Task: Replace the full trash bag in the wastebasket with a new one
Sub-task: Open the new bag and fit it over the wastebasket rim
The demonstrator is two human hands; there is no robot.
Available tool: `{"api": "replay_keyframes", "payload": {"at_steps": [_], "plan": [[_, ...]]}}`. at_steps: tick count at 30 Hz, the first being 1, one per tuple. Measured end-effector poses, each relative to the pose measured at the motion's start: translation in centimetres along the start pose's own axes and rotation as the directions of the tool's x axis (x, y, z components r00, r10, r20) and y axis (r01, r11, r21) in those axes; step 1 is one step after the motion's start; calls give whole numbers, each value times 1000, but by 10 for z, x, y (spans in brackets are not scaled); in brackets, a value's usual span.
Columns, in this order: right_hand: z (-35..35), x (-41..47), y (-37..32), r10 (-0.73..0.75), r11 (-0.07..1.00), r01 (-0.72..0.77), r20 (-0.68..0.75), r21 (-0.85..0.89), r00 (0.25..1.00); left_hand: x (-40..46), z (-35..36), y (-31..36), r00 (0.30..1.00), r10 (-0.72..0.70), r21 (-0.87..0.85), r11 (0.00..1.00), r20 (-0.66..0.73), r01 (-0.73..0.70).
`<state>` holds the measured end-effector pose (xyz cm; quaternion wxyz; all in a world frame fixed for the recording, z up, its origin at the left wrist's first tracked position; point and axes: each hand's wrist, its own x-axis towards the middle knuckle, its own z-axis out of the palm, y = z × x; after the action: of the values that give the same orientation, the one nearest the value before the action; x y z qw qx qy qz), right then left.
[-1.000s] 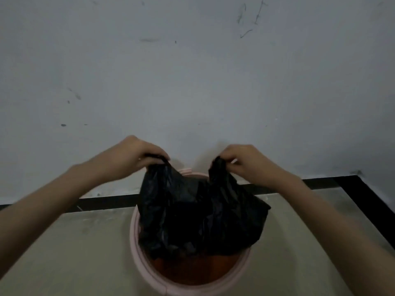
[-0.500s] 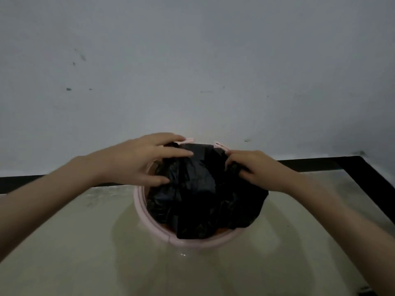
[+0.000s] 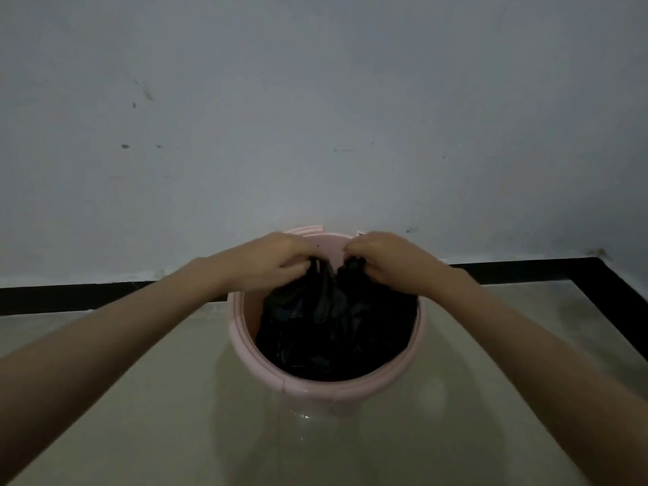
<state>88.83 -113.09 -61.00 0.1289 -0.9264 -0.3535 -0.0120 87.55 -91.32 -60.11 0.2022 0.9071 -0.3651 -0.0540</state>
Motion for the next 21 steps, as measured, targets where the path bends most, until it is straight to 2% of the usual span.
{"api": "replay_keyframes", "payload": {"at_steps": [1,3,5,8,10,12,13,15,17,18,19,20,21], "plan": [[-17,-12,1,-17,1000,20,-99,22,995,-6,-7,5,994,85,86,993,-63,-80],[-46,-40,3,-52,997,65,-272,42,961,-16,-11,12,971,238,318,924,-37,-214],[-65,-70,2,-28,992,74,-388,103,921,-18,-8,17,960,265,459,845,86,-274],[-80,-111,10,28,969,82,-437,233,899,-13,-7,19,939,283,617,708,196,-343],[-83,-141,16,109,889,72,-362,451,926,-12,-7,18,930,292,638,678,223,-365],[-81,-166,16,133,861,2,-228,509,964,-16,-8,17,924,316,614,692,214,-379],[-76,-174,10,177,887,-120,-89,446,980,-19,-8,19,921,334,598,704,199,-384],[-58,-190,8,184,947,-225,183,231,966,-24,-5,24,930,314,547,752,192,-367],[-49,-193,-2,236,960,-264,241,93,941,-30,1,30,941,242,494,804,238,-331],[-50,-190,-11,224,969,-236,148,69,963,-33,7,30,941,228,479,816,251,-325],[-58,-183,-28,175,984,-173,-47,46,984,-35,12,29,941,234,475,817,244,-327],[-63,-175,-42,73,997,-79,-271,-11,960,-35,16,26,943,247,477,816,224,-327],[-66,-165,-57,-11,994,-34,-394,-107,919,-35,18,24,949,241,475,823,204,-311]]}}
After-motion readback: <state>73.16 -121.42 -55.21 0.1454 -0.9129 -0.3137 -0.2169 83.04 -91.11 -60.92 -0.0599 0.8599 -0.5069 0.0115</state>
